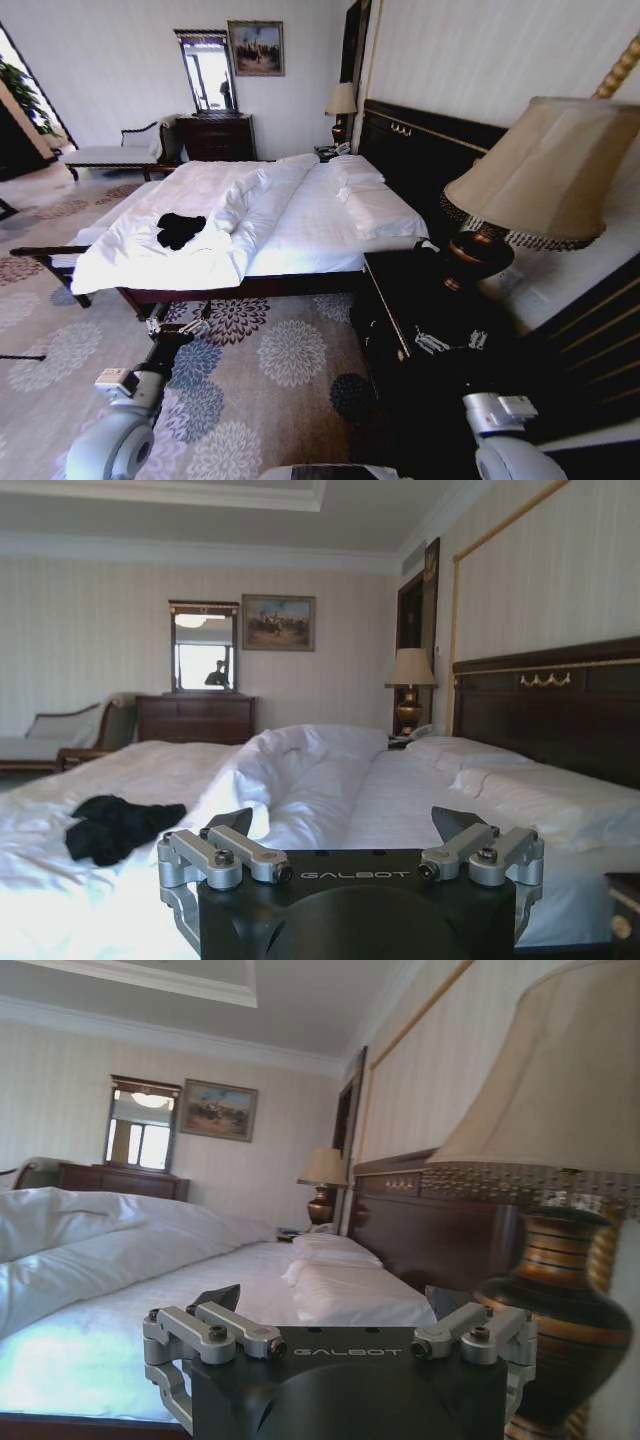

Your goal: Fold the clothes on the bed.

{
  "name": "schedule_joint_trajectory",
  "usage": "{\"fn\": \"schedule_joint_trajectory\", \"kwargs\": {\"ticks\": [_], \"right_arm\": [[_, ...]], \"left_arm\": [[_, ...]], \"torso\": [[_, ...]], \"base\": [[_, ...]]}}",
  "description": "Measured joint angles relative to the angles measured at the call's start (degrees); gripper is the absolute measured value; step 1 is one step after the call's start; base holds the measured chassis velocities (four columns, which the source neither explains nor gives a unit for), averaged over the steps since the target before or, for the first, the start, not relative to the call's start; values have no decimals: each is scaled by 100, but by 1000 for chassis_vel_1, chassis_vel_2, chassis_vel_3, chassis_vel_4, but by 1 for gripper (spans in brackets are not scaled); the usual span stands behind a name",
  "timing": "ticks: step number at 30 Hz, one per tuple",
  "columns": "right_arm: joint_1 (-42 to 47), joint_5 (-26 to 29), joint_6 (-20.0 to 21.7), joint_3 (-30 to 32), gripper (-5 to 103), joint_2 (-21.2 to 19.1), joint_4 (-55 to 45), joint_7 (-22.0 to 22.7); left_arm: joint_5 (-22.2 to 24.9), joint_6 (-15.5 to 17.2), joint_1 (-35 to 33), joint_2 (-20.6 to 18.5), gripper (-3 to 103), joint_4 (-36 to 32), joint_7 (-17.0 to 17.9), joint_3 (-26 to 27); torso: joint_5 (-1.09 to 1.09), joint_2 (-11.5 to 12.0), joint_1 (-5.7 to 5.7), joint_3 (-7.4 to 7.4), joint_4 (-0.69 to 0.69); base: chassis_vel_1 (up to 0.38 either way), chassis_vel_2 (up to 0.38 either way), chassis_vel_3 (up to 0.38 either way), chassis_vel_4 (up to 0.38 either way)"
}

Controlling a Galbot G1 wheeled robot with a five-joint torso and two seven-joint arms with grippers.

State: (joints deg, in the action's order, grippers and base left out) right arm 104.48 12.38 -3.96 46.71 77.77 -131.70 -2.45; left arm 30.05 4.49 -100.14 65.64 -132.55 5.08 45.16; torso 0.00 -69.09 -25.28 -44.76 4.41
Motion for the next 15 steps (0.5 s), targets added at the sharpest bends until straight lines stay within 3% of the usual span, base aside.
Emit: {"fn": "schedule_joint_trajectory", "kwargs": {"ticks": [15], "right_arm": [[-19,-94,-131,-1,100,-16,96,-66]], "left_arm": [[14,-107,-74,105,100,46,11,-11]], "torso": [[0,0,0,0,0]], "base": [[0,0,0,0]]}}
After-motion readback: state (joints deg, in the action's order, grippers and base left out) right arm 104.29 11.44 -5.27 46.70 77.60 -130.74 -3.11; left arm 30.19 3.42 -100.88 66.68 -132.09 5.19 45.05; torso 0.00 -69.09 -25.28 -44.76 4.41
